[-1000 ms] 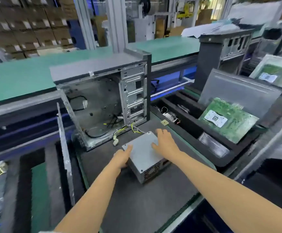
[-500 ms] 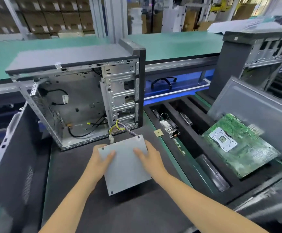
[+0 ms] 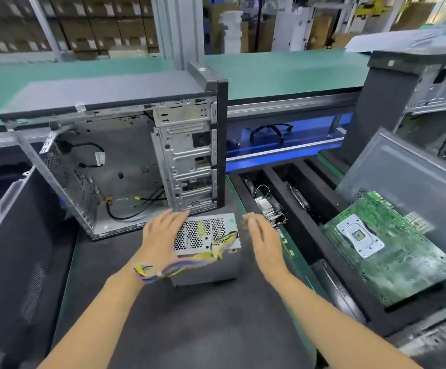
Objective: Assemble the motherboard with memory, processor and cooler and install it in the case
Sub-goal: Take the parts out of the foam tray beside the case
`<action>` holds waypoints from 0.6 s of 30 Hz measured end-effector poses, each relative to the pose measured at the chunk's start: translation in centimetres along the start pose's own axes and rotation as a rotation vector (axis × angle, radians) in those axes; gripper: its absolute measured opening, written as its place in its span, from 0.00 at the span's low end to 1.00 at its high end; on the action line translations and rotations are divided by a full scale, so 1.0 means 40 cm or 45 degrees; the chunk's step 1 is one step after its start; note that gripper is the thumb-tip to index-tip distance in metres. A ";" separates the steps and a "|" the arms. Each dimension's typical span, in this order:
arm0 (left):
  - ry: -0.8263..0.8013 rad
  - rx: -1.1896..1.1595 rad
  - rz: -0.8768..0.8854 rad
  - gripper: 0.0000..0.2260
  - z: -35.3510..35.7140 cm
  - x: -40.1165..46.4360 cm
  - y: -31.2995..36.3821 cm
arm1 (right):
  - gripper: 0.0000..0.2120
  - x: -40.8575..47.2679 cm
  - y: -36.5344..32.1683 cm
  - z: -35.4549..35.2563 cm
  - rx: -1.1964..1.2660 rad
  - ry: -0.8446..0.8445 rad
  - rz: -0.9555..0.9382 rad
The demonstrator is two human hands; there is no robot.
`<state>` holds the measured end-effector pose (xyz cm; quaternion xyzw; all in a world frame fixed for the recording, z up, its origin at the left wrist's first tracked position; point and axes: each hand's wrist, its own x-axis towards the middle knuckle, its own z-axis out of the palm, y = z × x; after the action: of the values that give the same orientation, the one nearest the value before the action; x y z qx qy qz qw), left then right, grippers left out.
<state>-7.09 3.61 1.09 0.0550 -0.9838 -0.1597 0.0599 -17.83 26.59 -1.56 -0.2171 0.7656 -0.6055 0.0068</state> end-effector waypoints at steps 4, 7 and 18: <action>-0.133 0.211 0.123 0.54 -0.006 0.066 0.034 | 0.10 0.165 0.079 -0.036 -0.373 0.097 0.259; -0.205 0.124 0.093 0.49 -0.028 0.107 0.035 | 0.10 0.260 0.151 -0.058 -0.758 0.000 0.406; -0.085 0.079 -0.050 0.49 -0.032 0.182 -0.011 | 0.26 0.432 0.284 -0.020 -1.262 -0.238 0.661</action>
<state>-14.04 1.89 2.89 0.0706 -0.9885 -0.1322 0.0221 -37.39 23.39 -7.56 -0.0518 0.9827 -0.1305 0.1205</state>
